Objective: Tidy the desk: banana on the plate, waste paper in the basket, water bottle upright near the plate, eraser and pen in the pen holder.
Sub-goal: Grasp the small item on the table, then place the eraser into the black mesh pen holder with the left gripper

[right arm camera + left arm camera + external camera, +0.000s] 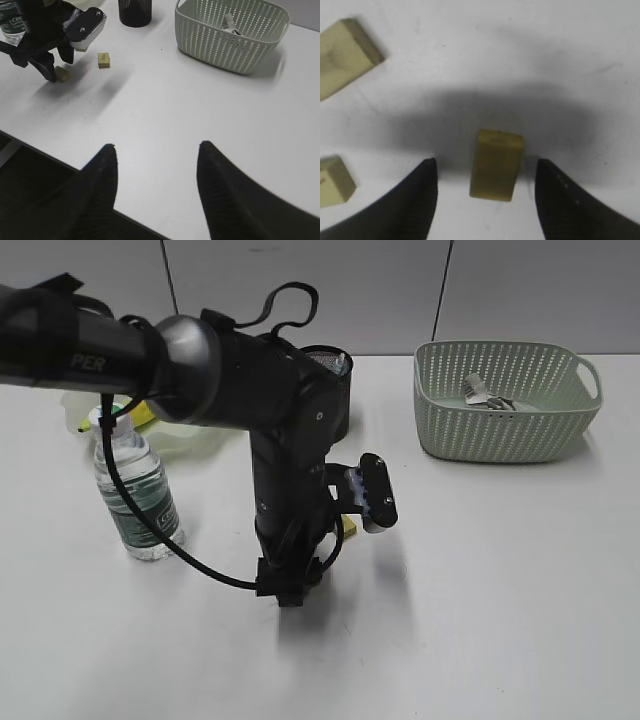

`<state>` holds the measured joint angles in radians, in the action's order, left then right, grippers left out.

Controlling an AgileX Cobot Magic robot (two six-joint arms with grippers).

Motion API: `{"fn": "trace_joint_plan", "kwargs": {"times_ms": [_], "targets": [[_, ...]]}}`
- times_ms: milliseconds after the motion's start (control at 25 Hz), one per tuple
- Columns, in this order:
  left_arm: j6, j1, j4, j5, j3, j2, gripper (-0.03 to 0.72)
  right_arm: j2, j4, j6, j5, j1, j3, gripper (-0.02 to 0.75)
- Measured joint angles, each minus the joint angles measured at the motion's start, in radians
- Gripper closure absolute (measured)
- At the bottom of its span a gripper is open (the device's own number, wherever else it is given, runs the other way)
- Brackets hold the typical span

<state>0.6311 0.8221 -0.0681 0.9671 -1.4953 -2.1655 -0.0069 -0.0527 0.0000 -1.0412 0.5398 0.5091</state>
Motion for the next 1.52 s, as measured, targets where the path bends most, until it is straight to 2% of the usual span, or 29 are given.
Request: {"fn": "trace_joint_plan", "kwargs": {"times_ms": [200,280,320,440,480,720,960,1120,1360,1520], "targets": [[0.000,0.000,0.003,-0.001,0.000,-0.023,0.227,0.000,0.000,0.000,0.000,0.000,0.000,0.325],[0.000,0.000,0.003,-0.010,-0.001,-0.025,0.257,0.000,0.000,0.000,0.000,0.000,0.000,0.325],[0.000,0.000,0.000,-0.017,-0.001,-0.025,0.302,0.000,0.000,0.000,0.000,0.000,0.000,0.325],[0.000,0.000,-0.004,-0.031,-0.002,-0.025,0.510,0.000,0.000,0.000,0.000,0.000,0.000,0.325],[0.000,0.000,-0.004,-0.031,-0.002,-0.025,0.493,0.000,0.000,0.000,0.000,0.000,0.000,0.325],[-0.013,0.000,-0.004,-0.027,-0.002,0.030,0.496,0.000,0.000,0.000,0.000,0.000,0.000,0.325],[-0.116,-0.007,-0.022,-0.110,-0.002,0.207,0.496,0.000,0.000,0.000,0.000,0.000,0.000,0.325],[-0.187,-0.050,-0.057,-0.325,-0.002,0.282,0.496,0.000,0.000,0.000,0.000,0.000,0.000,0.325],[-0.203,-0.156,-0.064,-0.714,-0.002,0.267,0.496,0.000,0.000,0.000,0.000,0.000,0.000,0.325],[-0.206,-0.208,-0.007,-0.957,-0.002,0.214,0.496,0.000,0.000,0.000,0.000,0.000,0.000,0.325]]}}
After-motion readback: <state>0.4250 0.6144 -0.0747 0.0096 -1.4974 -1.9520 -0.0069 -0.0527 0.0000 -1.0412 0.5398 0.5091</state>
